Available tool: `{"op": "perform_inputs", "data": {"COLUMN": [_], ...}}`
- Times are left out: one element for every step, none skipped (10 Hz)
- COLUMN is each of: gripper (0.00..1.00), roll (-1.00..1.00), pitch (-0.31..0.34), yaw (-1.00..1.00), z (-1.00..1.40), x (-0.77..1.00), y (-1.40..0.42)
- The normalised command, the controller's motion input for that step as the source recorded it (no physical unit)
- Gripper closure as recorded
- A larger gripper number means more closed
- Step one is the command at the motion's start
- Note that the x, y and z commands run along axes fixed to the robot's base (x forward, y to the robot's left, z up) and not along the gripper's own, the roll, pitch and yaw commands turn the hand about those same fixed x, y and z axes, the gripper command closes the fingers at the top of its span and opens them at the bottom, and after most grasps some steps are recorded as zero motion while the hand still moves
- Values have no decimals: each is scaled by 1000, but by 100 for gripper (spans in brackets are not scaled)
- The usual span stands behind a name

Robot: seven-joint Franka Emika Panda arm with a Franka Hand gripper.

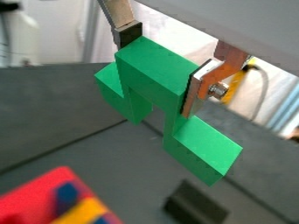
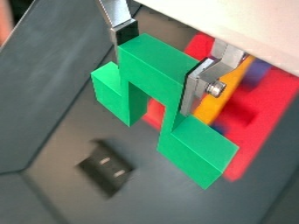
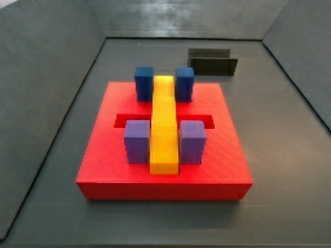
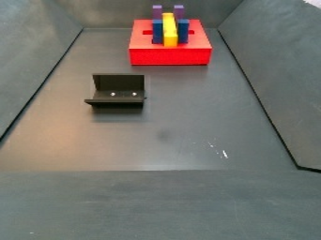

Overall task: Pick up the green object. Move up. Place the green object on the fixture. Regrasp the green object. Move to above the board. Insert the green object.
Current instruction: Move to above the board, then insert the green object.

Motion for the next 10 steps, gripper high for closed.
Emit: {"op": "perform_inputs", "data": {"gripper": [100, 100, 100, 100, 100, 100, 100, 100, 100, 100], "roll": [-1000, -1000, -1000, -1000, -803, -508, -392, -222, 0, -14], "pitch": [44, 36, 18, -19, -40, -58, -58, -46, 0, -27], "yaw": [129, 118, 113, 100, 72, 39, 25, 7, 0, 0], "z": [90, 40, 30, 3, 15, 0, -2, 4, -20, -143], "x": [-507, -237, -136, -90, -80, -74, -62, -44, 0, 0], "y": [-517, -211, -70, 7, 19, 24, 25, 14, -6, -57]}}
